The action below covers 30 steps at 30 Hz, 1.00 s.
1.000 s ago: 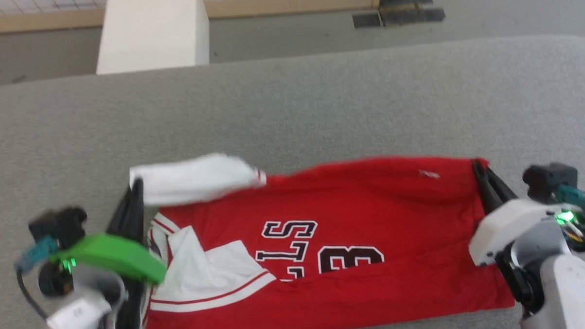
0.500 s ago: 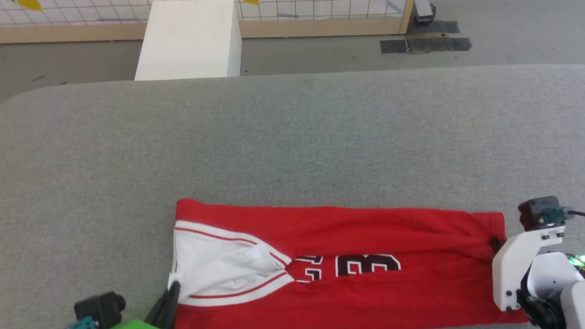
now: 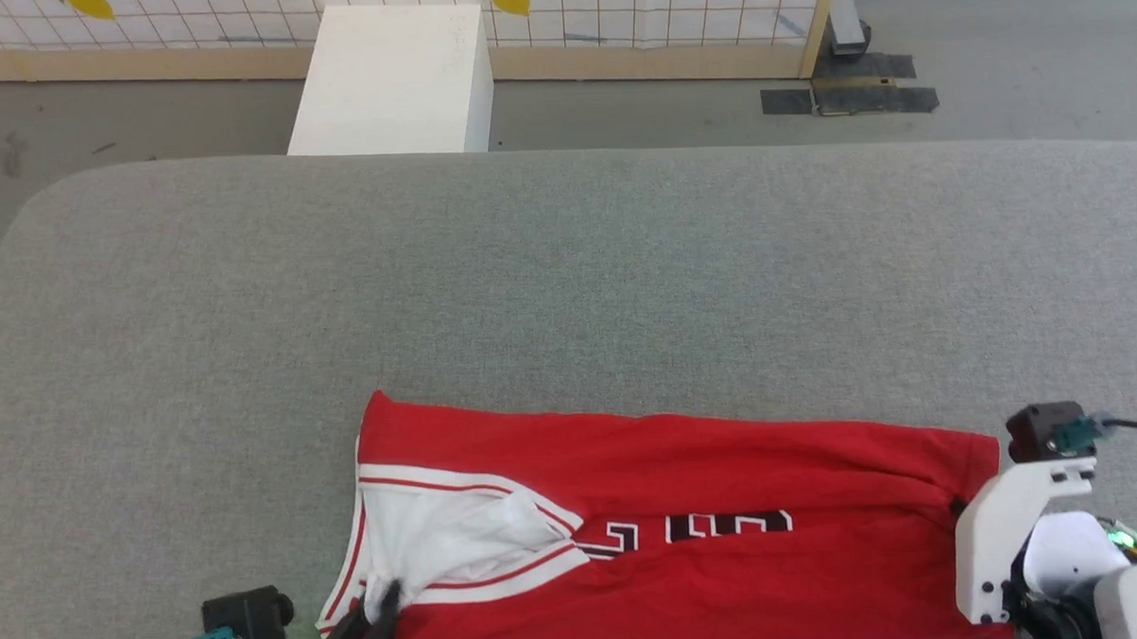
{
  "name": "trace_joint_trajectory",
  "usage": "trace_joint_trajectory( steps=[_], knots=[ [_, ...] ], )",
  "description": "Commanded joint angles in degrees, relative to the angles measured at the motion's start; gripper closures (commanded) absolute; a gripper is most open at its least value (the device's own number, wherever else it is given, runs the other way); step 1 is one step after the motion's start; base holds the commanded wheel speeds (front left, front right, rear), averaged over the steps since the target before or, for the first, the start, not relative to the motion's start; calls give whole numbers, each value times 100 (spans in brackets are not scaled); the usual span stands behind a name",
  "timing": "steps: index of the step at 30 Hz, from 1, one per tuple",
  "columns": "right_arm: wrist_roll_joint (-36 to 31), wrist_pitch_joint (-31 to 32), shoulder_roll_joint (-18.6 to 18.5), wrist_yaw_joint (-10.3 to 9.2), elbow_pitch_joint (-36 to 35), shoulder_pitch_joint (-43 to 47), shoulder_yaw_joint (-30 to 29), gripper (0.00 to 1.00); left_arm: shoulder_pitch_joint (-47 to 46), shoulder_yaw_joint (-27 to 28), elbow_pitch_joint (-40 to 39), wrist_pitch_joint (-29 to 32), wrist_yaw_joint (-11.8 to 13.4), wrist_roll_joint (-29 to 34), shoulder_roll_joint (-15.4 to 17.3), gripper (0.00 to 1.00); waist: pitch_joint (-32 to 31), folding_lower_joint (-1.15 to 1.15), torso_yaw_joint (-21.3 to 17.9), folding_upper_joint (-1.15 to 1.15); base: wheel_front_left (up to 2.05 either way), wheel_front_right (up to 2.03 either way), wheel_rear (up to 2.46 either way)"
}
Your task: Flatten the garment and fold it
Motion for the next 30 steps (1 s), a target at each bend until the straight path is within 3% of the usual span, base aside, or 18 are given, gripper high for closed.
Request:
trace_joint_trajectory(
  steps=[1, 12, 15, 19, 25, 30],
  knots=[
    [58, -84, 91, -9, -52, 168, -70, 0, -43, -56, 96, -29, 14, 81, -52, 0, -36, 0, 20, 0, 0, 0, 0],
    [235, -1612, 490, -9, -885, 739, -545, 0, -375, 125, -190, -859, 182, 940, -31, 0, -239, 0, 58, 0, 0, 0, 0],
    [423, -2349, 505, -9, -892, 858, -554, 0, -574, 389, -291, -941, 262, 1478, -157, 0, -304, 0, 49, 0, 0, 0, 0],
    [515, -2865, 506, -9, -675, 891, -641, 0, -767, 797, -483, -946, 237, 2171, -394, 0, -363, 0, 52, 0, 0, 0, 0],
    [585, -3106, 507, -9, -217, 718, -839, 0, -956, 1367, -547, -948, 83, 2964, -821, 0, -408, 0, 14, 0, 0, 0, 0],
    [602, -2718, 507, -9, 242, 453, -914, 0, -1090, 1754, -419, -948, -189, 3360, -1110, 0, -404, 0, -41, 0, 0, 0, 0]
  ],
)
